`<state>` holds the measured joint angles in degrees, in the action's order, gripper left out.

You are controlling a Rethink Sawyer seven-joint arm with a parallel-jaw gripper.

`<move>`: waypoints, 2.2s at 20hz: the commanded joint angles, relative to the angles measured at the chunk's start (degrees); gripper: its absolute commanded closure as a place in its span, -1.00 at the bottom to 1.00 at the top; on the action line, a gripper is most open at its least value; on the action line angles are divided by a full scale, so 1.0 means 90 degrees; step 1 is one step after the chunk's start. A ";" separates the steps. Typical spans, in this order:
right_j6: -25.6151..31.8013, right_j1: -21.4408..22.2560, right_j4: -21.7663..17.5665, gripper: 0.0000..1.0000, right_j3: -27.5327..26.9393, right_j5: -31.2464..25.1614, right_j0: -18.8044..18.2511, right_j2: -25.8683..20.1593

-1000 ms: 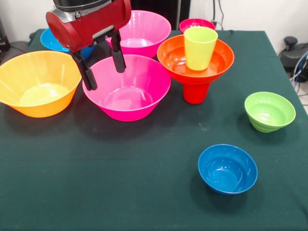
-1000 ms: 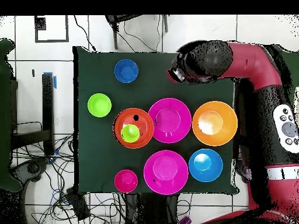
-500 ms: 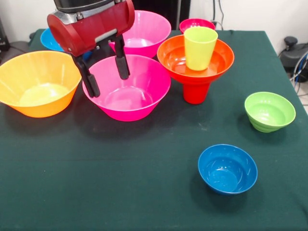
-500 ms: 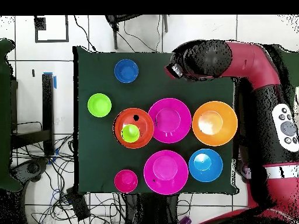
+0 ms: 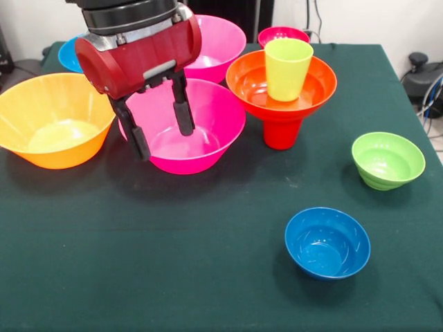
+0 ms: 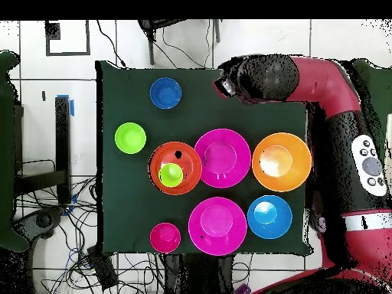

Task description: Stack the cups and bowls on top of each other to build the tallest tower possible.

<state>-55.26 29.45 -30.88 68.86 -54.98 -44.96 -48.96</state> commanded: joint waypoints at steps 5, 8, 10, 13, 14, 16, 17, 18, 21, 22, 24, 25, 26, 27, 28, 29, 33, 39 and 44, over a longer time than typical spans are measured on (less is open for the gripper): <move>-0.0089 -0.0265 -0.0341 -1.00 0.0528 0.0828 0.0530 0.0315; -0.0134 -0.0249 -0.0226 -1.00 0.0656 0.0923 0.0529 0.0302; -0.0130 -0.0237 -0.0133 -1.00 0.0697 0.0951 0.0507 0.0266; -0.0172 -0.0220 -0.0056 -1.00 0.0640 0.0960 0.0530 0.0283; -0.0231 -0.0213 -0.0057 -1.00 0.0643 0.1002 0.0564 0.0309; -0.0329 -0.0286 -0.0071 -1.00 0.0529 0.1060 0.0655 0.0381; -0.0390 -0.0291 -0.0072 -1.00 0.0511 0.1088 0.0695 0.0410; -0.0451 -0.0296 -0.0074 -1.00 0.0493 0.1116 0.0735 0.0439; -0.0662 -0.0262 -0.0027 -1.00 0.0487 0.1150 0.0853 0.0497; -0.0720 -0.0246 0.0001 -1.00 0.0506 0.1163 0.0876 0.0500; -0.0850 -0.0186 0.0027 -1.00 0.0589 0.1220 0.0928 0.0552; -0.0920 -0.0154 0.0036 -1.00 0.0610 0.1227 0.0970 0.0587; -0.0954 -0.0131 0.0053 -1.00 0.0615 0.1214 0.1002 0.0614; -0.1025 -0.0090 0.0071 -1.00 0.0642 0.1226 0.1042 0.0651; -0.1096 -0.0050 0.0088 -1.00 0.0668 0.1238 0.1082 0.0688; -0.1170 -0.0013 0.0113 -1.00 0.0684 0.1238 0.1134 0.0730; -0.1419 0.0151 0.0191 -1.00 0.0822 0.1339 0.1321 0.0890; -0.1921 0.0480 0.0276 -1.00 0.0999 0.1293 0.1813 0.1233; -0.2293 0.0373 0.0105 -1.00 0.0712 0.1101 0.2397 0.1684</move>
<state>-62.62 32.99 -28.19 72.74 -45.17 -28.23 -40.88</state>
